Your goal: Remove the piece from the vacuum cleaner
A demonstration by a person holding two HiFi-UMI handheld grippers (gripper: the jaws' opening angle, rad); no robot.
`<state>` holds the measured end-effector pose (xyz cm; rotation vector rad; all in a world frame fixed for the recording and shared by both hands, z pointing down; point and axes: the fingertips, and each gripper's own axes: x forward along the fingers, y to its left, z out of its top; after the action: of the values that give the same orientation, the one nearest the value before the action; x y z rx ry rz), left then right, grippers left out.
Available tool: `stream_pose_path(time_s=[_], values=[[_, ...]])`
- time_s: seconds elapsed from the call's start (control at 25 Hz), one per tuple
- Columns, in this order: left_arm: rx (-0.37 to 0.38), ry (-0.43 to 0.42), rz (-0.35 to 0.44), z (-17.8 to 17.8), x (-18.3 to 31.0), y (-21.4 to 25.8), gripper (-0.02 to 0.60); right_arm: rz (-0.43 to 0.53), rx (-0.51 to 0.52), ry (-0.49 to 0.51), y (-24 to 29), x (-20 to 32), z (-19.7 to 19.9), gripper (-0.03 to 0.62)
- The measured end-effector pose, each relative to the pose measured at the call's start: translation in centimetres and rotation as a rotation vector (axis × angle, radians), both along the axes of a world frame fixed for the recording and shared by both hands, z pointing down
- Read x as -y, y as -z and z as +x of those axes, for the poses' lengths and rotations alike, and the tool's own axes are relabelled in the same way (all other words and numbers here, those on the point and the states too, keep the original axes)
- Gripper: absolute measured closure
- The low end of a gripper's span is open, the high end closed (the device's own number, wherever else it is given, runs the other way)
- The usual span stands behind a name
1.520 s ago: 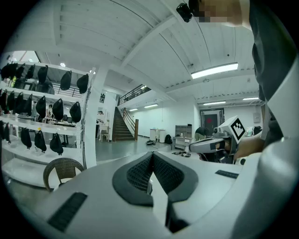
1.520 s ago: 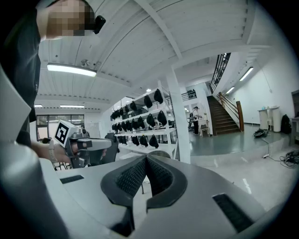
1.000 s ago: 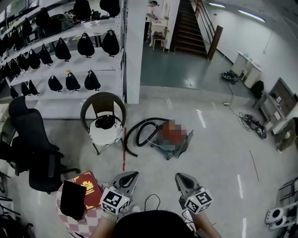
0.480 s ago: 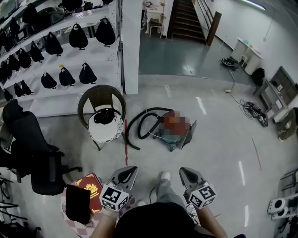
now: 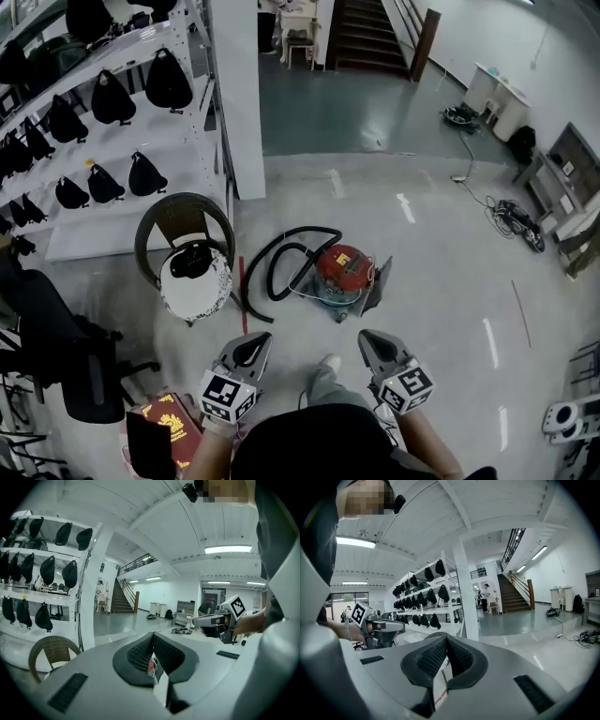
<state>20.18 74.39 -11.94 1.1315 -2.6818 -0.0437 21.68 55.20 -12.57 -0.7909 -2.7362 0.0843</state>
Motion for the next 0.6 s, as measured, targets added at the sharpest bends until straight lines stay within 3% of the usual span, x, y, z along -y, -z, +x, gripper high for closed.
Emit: stream_pose_path(time_s=[0.28,0.6], values=[[-0.016,-0.079,0.021,-11.6,9.8,0.5,0.563,0.004,-0.016,-0.062,1.0,8.9,-10.1,0.566],[-0.013,-0.248,0.024,-19.7,19.0,1.3,0.563,-0.044,-0.025,-0.242,1.2,16.3,-15.5,0.566]])
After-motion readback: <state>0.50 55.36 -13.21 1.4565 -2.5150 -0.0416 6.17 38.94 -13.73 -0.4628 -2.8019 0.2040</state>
